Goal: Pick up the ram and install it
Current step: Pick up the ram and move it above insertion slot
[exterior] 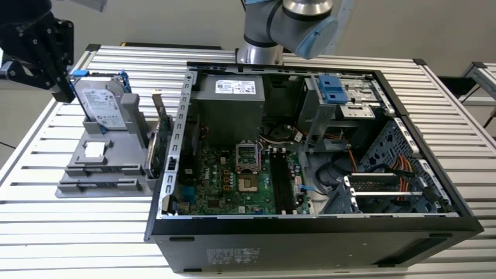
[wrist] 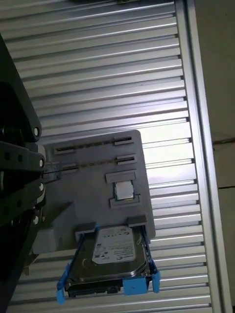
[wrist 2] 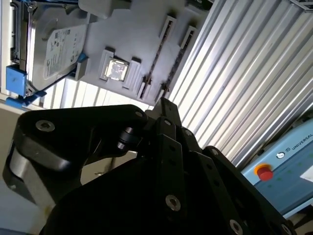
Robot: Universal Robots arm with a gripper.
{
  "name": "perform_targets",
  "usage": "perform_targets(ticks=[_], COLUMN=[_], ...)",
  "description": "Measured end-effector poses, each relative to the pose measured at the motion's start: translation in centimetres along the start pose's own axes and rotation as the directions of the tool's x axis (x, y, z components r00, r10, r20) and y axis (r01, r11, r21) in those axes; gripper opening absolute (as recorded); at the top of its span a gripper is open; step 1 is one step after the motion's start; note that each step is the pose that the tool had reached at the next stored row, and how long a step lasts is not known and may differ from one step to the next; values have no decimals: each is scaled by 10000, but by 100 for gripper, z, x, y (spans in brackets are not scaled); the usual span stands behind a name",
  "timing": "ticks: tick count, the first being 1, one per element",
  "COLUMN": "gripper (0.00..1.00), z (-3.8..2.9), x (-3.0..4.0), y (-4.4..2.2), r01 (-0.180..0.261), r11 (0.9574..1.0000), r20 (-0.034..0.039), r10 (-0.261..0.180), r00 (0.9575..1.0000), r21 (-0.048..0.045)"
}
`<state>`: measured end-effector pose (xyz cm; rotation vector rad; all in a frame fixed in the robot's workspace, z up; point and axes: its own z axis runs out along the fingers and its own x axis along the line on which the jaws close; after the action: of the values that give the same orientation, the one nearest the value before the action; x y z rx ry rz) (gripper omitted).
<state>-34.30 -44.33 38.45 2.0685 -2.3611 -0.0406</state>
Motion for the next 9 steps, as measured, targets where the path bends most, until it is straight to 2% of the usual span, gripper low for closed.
perform_targets(ticks=[9], gripper=[0], z=[0], x=[1], y=[9], r01=[588], r11=[9983], r20=[-10], r10=[-588], r00=[9983], r21=[14])
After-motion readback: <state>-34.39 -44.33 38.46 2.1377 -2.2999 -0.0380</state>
